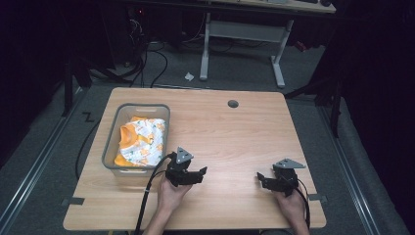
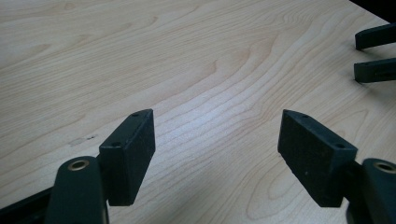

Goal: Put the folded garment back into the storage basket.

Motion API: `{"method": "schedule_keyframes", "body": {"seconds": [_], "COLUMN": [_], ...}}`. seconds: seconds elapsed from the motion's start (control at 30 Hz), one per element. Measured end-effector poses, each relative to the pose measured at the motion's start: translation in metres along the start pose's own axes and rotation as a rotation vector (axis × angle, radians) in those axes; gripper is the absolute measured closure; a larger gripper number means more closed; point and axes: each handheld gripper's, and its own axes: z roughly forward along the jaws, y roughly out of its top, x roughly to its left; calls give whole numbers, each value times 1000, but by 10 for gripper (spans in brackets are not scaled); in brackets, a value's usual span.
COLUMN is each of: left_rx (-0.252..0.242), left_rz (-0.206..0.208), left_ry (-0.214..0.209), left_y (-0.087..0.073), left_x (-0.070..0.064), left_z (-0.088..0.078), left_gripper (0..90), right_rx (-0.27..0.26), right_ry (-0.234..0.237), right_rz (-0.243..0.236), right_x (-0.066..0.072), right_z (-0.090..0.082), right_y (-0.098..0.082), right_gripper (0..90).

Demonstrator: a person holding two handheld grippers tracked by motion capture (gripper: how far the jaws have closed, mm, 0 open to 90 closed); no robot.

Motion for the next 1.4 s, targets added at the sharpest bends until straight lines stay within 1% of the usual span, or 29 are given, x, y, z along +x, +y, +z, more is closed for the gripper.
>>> {"method": "schedule_keyframes", "body": {"seconds": [0.17,0.2,0.3,0.4,0.6,0.83,0.97,1.17,1.2,1.33,1.4], "left_rx": [-1,5,11,12,13,19,20,28,32,37,43], "left_rz": [-10,-11,-13,-13,-14,-4,-5,-7,1,-3,2], "left_ry": [-4,-9,-5,8,14,26,21,25,32,37,45], "left_y": [-2,-4,-6,-8,-10,-14,-14,-15,-16,-18,-19], "left_x": [-1,-2,-3,-3,-4,-6,-7,-7,-7,-6,-6], "left_z": [4,7,10,12,15,19,21,24,25,27,28], "left_gripper": [282,282,283,283,282,282,282,282,282,282,282], "right_rx": [0,0,0,0,0,0,0,0,0,0,0], "right_ry": [0,0,0,0,0,0,0,0,0,0,0], "right_rz": [0,0,0,0,0,1,1,1,1,1,1], "right_x": [0,0,0,0,0,0,0,0,0,0,0], "right_z": [0,0,0,0,0,0,0,0,0,0,0], "right_y": [0,0,0,0,0,0,0,0,0,0,0], "right_gripper": [243,243,243,243,243,243,243,243,243,243,243]}}
